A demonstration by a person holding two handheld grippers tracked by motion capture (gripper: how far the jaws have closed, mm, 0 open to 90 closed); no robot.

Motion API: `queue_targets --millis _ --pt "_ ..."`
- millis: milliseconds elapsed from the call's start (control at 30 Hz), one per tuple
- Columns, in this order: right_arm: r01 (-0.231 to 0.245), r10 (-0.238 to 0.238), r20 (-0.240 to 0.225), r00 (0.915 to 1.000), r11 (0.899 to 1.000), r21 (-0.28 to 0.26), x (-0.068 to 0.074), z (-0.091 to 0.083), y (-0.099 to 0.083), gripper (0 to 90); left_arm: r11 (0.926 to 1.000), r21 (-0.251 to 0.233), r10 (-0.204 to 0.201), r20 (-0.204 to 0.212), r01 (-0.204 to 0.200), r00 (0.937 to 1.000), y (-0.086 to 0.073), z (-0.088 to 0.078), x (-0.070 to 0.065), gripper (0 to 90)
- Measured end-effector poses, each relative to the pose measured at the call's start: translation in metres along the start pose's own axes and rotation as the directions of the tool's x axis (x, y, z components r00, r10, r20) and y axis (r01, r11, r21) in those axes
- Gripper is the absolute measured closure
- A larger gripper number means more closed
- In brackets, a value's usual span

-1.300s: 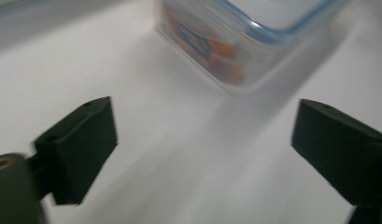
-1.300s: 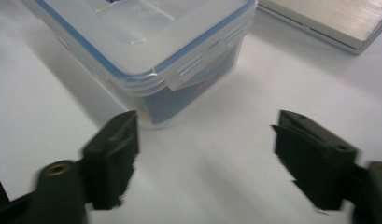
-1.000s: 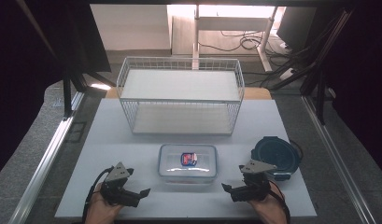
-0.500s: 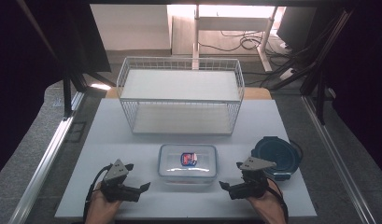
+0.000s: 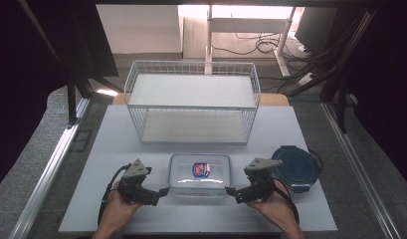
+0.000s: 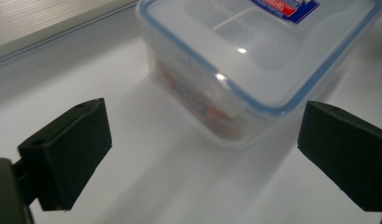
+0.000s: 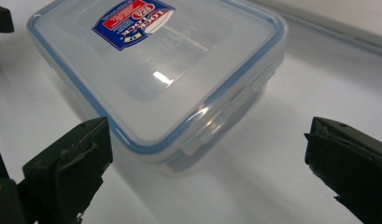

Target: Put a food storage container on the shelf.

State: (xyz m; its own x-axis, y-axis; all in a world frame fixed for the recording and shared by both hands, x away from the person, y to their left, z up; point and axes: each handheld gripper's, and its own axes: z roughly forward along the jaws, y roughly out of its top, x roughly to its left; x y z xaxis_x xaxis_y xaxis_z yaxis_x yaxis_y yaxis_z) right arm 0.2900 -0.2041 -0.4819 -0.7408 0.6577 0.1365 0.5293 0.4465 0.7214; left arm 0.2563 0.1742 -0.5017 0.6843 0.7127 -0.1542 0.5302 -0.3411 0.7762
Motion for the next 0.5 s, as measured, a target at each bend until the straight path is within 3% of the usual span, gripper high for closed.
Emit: queue_targets --millis 67,233,333,367,467,500 --pt "-0.018 0.019 -0.019 0.9996 1.0 0.024 -0.002 0.005 0.004 0.8 0.9999 -0.002 -0.013 0.037 0.013 0.9992 0.008 0.004 0.003 1.6" --pt "-0.057 0.059 -0.062 0.9963 0.998 0.039 -0.009 0.016 0.016 0.9 0.9999 0.002 -0.014 0.072 0.014 0.9973 0.023 0.017 0.007 3.1" --pt "-0.09 0.098 -0.109 0.9892 0.993 0.071 -0.014 0.032 0.024 0.4 0.9985 0.041 -0.041 0.108 0.037 0.9933 0.029 0.034 0.012 2.7" --pt "-0.104 0.114 -0.122 0.986 0.991 0.079 -0.015 0.034 0.025 0.4 0.9968 0.055 -0.065 0.141 0.058 0.9879 0.029 0.04 0.015 2.1" --pt "-0.149 0.166 -0.179 0.9698 0.983 0.103 -0.02 0.041 0.024 0.4 0.9892 0.092 -0.133 0.235 0.114 0.963 0.028 0.047 0.021 1.7" --pt "-0.149 0.166 -0.179 0.9698 0.983 0.103 -0.02 0.041 0.024 0.4 0.9892 0.092 -0.133 0.235 0.114 0.963 0.028 0.047 0.021 2.0"
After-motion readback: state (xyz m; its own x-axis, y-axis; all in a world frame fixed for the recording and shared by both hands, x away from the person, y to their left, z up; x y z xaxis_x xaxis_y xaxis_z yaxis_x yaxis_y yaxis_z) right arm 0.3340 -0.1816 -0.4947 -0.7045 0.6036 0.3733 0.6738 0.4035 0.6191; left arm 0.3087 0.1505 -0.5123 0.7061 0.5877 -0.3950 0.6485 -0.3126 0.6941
